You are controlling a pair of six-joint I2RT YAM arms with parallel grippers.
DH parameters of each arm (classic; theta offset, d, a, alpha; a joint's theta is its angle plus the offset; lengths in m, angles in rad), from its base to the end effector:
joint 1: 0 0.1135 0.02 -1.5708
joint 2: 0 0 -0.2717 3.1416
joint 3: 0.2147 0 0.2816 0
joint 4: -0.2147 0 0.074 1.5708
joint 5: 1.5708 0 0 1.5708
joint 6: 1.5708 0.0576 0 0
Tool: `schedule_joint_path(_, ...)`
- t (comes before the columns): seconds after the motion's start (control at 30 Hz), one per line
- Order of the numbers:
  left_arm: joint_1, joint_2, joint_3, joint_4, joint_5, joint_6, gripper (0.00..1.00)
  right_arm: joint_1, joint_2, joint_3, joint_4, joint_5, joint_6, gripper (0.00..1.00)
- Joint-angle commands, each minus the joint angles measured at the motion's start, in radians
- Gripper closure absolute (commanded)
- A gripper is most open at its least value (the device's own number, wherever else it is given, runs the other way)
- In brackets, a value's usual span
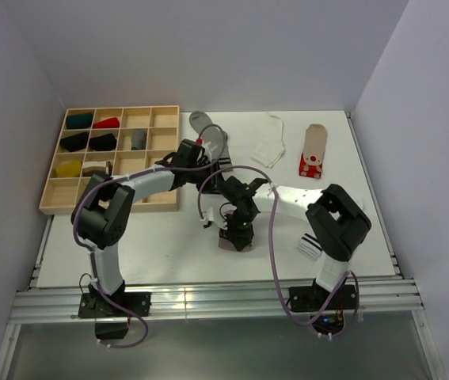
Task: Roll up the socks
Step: Roll the sock at the center of the board.
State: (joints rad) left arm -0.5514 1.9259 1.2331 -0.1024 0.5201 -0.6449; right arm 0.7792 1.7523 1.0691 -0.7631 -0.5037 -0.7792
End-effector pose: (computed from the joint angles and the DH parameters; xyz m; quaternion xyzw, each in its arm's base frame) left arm 0.3694 -0.2608 0.1502 0.0553 0.8982 -0.4025 0.1679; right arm 0.2193 0.2557 0.1301 -0.6902 0.6768 0.2487 0.0602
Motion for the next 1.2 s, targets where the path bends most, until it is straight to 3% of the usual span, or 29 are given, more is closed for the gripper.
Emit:
schedule_joint_path(0.0,0.021,-0.114,0.01,-0.005,-0.103,0.011,0.62,-0.02,0.062,0.008,-0.056,0.018,-0.009,0.8)
schedule_joint_path(0.3,0.197,-0.528,-0.194,0.133,-0.245,-0.058,0.59,-0.086,0.16,0.143,-0.189,-0.058,-0.037,0.79)
schedule_joint_path(0.43,0.2,-0.74,-0.311,0.216,-0.249,-0.029,0.57,-0.112,0.249,0.244,-0.292,-0.09,-0.061,0.79)
schedule_joint_path(0.6,0.141,-0.86,-0.463,0.285,-0.232,0.037,0.59,-0.141,0.38,0.374,-0.377,-0.098,-0.048,0.79)
schedule_joint_path(0.83,-0.155,-0.886,-0.658,0.389,-0.302,0.152,0.58,-0.15,0.475,0.473,-0.459,-0.127,-0.046,0.78)
schedule_joint_path(0.93,-0.234,-0.849,-0.692,0.424,-0.302,0.18,0.55,-0.152,0.487,0.479,-0.459,-0.116,-0.037,0.78)
schedule_joint_path(1.17,-0.324,-0.653,-0.606,0.353,-0.311,0.284,0.52,-0.162,0.516,0.508,-0.492,-0.128,-0.038,0.77)
